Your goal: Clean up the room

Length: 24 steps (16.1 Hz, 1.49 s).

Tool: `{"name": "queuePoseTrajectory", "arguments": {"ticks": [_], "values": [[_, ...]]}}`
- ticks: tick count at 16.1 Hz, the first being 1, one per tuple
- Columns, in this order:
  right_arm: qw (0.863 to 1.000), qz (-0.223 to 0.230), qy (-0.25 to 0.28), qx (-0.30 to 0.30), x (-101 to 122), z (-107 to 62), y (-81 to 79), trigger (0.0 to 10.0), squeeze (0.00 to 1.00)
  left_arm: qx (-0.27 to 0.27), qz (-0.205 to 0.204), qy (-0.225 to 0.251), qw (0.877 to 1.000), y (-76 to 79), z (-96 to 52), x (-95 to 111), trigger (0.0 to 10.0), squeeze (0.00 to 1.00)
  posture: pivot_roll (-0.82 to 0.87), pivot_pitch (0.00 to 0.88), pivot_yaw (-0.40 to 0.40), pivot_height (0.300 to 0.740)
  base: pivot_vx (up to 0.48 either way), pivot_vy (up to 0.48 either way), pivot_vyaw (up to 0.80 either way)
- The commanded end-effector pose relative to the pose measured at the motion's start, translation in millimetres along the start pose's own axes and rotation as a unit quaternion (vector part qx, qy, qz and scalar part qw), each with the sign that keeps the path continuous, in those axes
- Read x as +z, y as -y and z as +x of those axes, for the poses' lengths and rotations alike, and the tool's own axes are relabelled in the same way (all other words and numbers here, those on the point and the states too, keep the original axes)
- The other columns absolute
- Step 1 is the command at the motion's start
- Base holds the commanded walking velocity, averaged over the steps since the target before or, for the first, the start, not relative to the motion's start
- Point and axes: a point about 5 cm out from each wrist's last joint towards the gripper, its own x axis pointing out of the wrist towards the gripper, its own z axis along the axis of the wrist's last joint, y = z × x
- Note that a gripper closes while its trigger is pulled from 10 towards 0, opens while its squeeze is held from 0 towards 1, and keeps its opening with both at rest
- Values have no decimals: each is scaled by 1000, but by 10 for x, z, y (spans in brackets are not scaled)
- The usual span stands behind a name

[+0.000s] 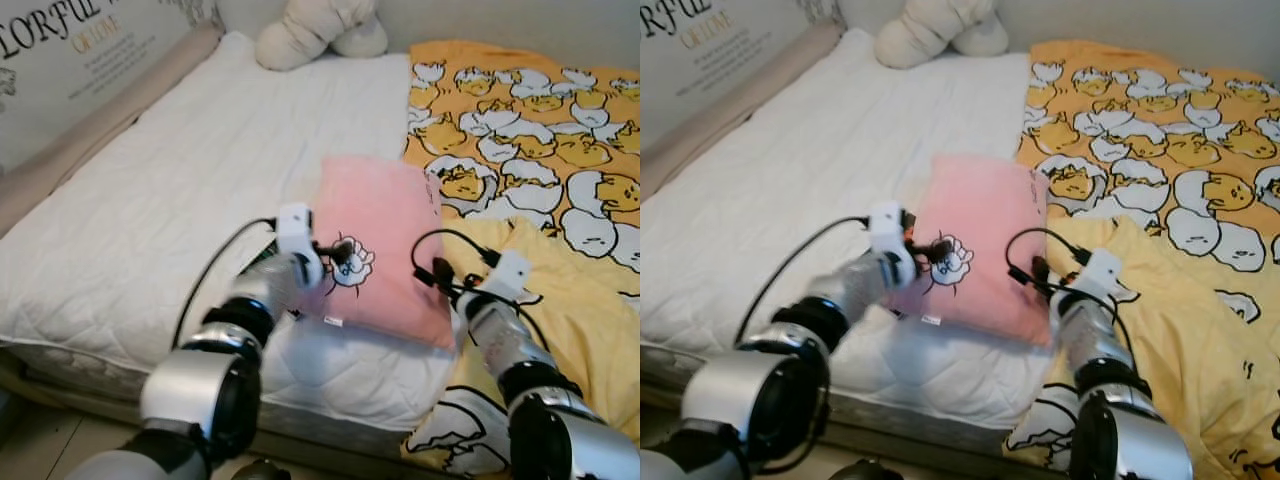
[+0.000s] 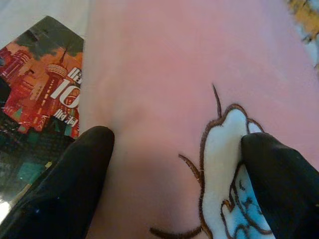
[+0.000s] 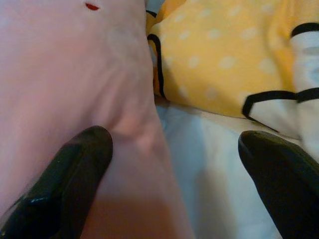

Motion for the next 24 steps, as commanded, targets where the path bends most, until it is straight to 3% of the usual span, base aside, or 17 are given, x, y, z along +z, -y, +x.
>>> {"name": "queuePoseTrajectory", "arguments": {"ticks": [1, 2, 3, 4, 5, 8, 11, 17, 20, 24], "values": [[1000, -9, -9, 13, -55, 27, -120, 10000, 0, 42, 25, -19, 999, -119, -13, -162, 10000, 0, 40, 87, 31, 740, 0, 0, 0], [1000, -9, -13, 18, -80, 30, -148, 10000, 0, 50, 29, -22, 998, -149, -19, -187, 10000, 0, 40, 90, 33, 740, 0, 0, 0], [999, -8, -28, 29, -155, 37, -229, 4000, 0, 64, 29, -23, 997, -221, -35, -233, 8118, 0, 43, 90, 33, 740, 0, 0, 0], [999, -2, -31, 32, -171, 39, -251, 235, 0, 66, 30, -22, 997, -237, -39, -236, 3804, 0, 42, 88, 35, 740, 0, 0, 0], [999, 12, -37, 38, -197, 43, -291, 0, 0, 67, 25, -20, 997, -250, -42, -237, 0, 0, 44, 86, 32, 740, 0, 0, 0], [998, 26, -39, 44, -208, 46, -309, 0, 0, 64, 23, -15, 998, -260, -44, -230, 0, 0, 45, 74, 27, 740, 0, 0, 0], [997, 51, -53, 37, -269, 14, -191, 0, 0, 37, 23, -22, 999, -190, -31, -275, 0, 0, 34, 60, 17, 740, 0, 0, 0], [996, 36, -74, 38, -388, -17, -164, 0, 0, 20, 50, -43, 998, -168, -32, -387, 0, 0, 27, 0, 28, 740, 0, 0, 0], [995, 53, -82, 22, -418, -16, -170, 0, 0, 10, 27, -26, 999, -157, -29, -325, 0, 0, 26, 0, 41, 740, 0, 0, 0], [994, 58, -81, 33, -448, -12, -247, 0, 0, 0, 63, -9, 998, -165, -32, -222, 0, 0, 38, 0, 49, 740, 0, 0, 0]]}}
